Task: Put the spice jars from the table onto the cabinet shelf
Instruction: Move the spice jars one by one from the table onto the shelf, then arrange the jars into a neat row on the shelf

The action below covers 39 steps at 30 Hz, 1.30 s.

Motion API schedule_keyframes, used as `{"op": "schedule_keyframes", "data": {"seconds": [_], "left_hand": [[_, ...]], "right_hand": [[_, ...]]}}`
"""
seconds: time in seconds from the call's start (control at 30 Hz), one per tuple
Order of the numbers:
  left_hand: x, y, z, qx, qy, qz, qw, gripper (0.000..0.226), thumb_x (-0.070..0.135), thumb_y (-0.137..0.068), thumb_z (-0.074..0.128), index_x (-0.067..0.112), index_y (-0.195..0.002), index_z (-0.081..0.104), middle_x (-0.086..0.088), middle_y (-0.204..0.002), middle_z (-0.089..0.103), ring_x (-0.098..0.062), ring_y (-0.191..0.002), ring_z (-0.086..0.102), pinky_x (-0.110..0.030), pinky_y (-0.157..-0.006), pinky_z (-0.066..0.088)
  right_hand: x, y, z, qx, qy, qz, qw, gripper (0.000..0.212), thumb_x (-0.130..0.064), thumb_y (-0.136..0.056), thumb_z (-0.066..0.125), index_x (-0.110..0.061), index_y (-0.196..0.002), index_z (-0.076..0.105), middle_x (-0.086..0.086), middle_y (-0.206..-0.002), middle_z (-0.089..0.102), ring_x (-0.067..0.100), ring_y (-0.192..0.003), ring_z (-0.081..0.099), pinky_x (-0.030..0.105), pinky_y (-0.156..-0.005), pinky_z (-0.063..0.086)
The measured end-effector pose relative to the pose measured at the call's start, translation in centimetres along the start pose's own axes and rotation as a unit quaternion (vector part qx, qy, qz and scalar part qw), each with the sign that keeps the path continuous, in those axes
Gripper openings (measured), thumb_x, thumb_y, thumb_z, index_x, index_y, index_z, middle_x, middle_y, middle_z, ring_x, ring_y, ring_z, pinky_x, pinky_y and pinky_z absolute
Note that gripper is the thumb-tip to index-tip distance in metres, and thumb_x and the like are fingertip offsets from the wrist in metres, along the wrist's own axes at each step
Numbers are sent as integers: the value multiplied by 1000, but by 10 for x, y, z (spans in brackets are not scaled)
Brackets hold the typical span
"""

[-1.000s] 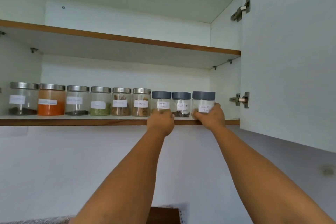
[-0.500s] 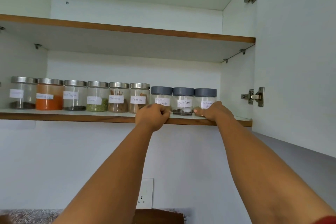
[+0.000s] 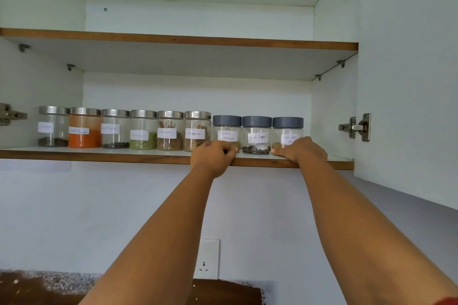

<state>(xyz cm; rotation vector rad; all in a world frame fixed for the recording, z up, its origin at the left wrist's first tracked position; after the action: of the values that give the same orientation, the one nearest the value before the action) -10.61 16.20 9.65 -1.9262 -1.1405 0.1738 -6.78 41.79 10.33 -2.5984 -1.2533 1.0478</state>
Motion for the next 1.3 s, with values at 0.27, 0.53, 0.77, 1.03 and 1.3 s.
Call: {"op": "schedule_keyframes", "data": {"seconds": [0.27,0.53,0.77,1.03,1.3], "left_hand": [[-3,-4,3,-6,3,6,1000,40,47,-98,45,24,-68,58,2,-66,59,-13,-64,56,-21,-52,35],[8,18,1,-58,17,49,997,41,43,-102,36,18,-100,68,-11,-101,64,-26,-95,58,-32,-81,44],[8,48,-28,-120,71,75,987,29,26,-98,53,13,-123,58,-11,-118,60,-25,-106,56,-39,-92,49],[-107,67,-101,17,150,18,988,19,16,-94,54,9,-110,59,-8,-102,64,-22,-91,60,-33,-80,50],[-262,70,-194,106,101,-38,989,13,17,-95,52,8,-102,58,-8,-96,63,-22,-87,59,-33,-74,49]], "right_hand": [[1,5,-4,78,-19,-29,996,124,-89,-71,37,-6,-154,-1,14,-142,48,33,-127,47,40,-96,44],[4,51,7,204,-18,-92,975,78,-60,-95,25,-3,-149,25,23,-141,42,38,-128,40,47,-110,27],[-45,117,23,277,-61,-169,944,43,-33,-86,62,2,-109,51,28,-110,52,44,-104,46,51,-91,39],[-189,185,71,157,-83,-333,926,31,-28,-88,62,-9,-112,55,14,-111,53,31,-104,47,39,-81,46],[-335,258,118,109,-152,-375,908,28,-29,-88,61,-13,-110,55,10,-115,52,28,-111,45,37,-86,45]]}}
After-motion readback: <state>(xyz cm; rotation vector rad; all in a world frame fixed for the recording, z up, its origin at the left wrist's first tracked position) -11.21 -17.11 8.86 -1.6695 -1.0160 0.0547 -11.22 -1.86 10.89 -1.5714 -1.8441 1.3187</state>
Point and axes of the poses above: each hand's wrist, its own y-axis away from the middle knuckle, its own z-axis out of the palm, x = y × z, the point moved 7 cm from there along -y, towards the middle knuckle
